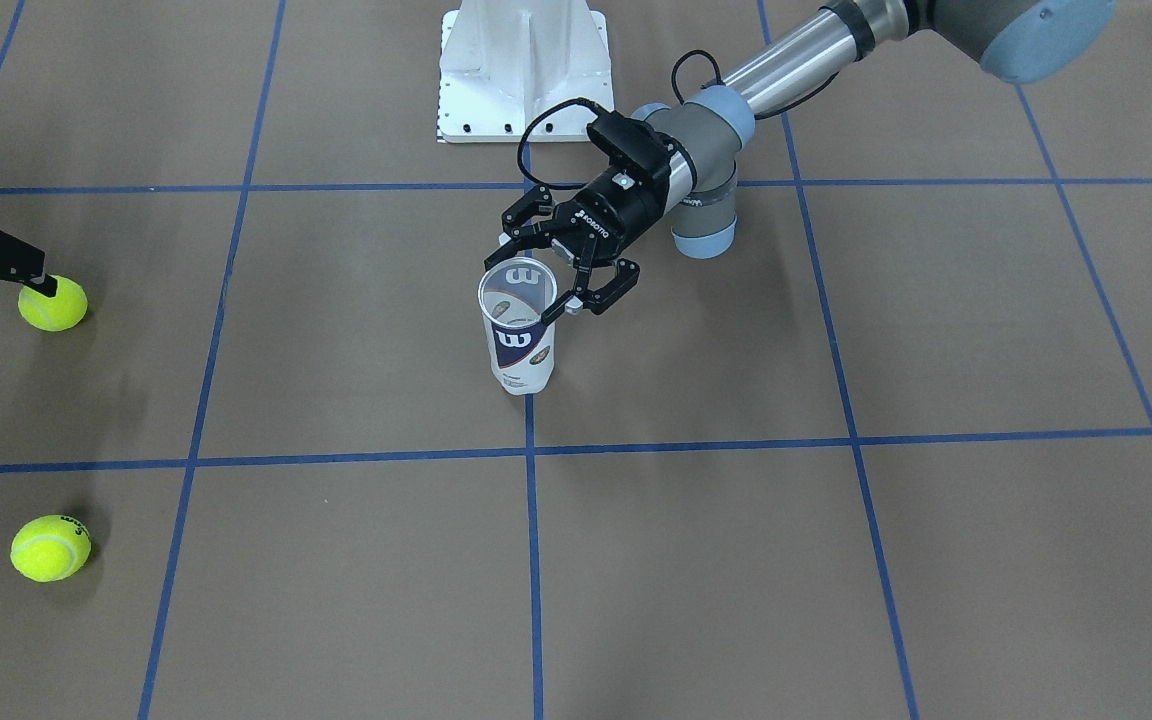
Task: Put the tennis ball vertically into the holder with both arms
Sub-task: 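Hold the can upright with the left gripper while the right gripper approaches a ball, then lower the right gripper onto the nearer tennis ball and close it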
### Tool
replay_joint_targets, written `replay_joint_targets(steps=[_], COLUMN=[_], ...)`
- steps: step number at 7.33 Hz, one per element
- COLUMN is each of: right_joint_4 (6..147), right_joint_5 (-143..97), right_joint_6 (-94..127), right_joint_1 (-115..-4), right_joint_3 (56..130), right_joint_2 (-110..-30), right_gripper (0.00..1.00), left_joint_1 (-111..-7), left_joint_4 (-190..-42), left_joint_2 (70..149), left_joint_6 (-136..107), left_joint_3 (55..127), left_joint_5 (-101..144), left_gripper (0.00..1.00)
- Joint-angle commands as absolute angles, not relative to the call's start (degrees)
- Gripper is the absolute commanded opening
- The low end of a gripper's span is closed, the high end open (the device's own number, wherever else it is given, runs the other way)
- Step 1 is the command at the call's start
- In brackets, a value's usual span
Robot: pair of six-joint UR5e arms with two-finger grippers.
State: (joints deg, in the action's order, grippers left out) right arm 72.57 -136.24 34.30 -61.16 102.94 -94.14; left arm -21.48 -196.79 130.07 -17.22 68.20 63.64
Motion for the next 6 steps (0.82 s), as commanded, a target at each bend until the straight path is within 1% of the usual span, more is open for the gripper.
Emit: replay_joint_targets(steps=[1,4,6], right_joint_4=[72.9,72.9,73.2], right_joint_5=[-130.6,-128.6,-122.7], right_joint_6=[38.6,38.2,38.2], right_joint_1=[-55.5,-54.8,-52.1], right_joint_3=[102.9,103.1,102.6], right_joint_2=[-94.7,-95.9,-96.1], right_gripper=[1.0,1.0,0.99], left_joint_1=[-21.4,-21.4,-21.4], left_joint_4=[-196.8,-196.9,-196.9], left_joint_2=[130.2,130.3,130.2], left_joint_6=[-17.2,-17.3,-17.3], left_joint_3=[68.2,68.2,68.3], left_joint_5=[63.6,63.6,63.7], left_gripper=[0.47,0.47,0.47])
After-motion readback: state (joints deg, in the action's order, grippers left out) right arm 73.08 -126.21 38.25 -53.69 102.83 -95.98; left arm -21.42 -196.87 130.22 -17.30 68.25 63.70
